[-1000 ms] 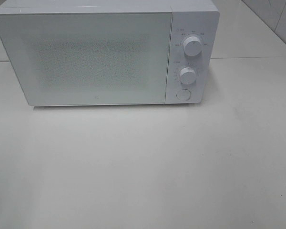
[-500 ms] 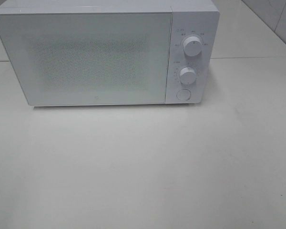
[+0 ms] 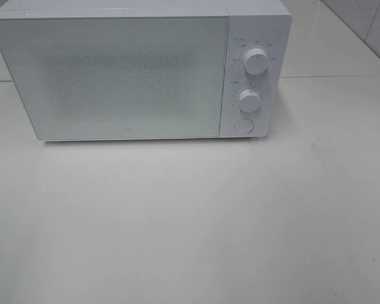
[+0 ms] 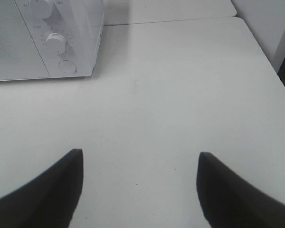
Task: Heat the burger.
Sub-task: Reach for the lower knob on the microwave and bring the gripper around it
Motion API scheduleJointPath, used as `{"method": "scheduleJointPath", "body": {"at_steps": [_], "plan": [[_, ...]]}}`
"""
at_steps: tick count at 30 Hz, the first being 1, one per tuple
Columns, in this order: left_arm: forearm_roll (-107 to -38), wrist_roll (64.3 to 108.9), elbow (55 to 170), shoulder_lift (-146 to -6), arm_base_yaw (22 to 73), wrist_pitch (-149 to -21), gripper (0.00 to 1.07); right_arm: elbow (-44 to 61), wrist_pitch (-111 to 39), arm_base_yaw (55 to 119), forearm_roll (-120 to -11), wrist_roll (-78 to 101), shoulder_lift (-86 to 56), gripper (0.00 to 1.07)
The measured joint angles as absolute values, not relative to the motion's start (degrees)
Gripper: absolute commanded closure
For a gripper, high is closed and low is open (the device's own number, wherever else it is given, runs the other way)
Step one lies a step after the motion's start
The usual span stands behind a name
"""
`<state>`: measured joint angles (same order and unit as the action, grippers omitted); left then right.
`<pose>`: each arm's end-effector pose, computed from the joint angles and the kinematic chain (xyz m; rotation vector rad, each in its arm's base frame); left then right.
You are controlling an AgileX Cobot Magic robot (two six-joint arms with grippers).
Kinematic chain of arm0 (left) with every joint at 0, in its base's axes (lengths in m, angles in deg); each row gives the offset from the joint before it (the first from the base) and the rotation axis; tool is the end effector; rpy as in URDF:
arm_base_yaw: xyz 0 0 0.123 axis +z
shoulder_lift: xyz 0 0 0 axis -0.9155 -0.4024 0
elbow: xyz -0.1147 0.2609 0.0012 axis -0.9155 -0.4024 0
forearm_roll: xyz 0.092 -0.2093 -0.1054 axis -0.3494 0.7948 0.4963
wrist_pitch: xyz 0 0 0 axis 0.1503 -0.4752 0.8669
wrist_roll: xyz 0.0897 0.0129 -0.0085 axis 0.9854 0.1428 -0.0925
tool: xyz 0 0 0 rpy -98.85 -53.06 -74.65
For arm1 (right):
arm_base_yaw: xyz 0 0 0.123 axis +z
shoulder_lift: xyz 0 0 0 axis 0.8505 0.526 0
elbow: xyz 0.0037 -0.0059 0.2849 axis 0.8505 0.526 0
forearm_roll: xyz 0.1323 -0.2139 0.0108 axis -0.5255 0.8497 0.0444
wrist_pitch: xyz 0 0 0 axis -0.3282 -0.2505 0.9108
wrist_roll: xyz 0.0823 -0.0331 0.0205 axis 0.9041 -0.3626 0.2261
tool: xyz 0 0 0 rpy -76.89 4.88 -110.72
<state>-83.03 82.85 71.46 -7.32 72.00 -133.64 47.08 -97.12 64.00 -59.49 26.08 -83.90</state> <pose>-0.0053 -0.0059 0.2814 -0.0975 2.0084 -0.0175 -0.0036 -0.0087 0.2836 0.0813 1.9748 0.0533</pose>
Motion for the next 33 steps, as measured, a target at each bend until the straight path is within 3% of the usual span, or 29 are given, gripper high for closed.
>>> {"method": "scheduleJointPath", "body": {"at_steps": [33], "plan": [[-83.03,82.85,71.46,-7.32,72.00,-133.64,0.06,45.36,-91.96,64.00,-59.55,26.54,-82.47,0.45]]}}
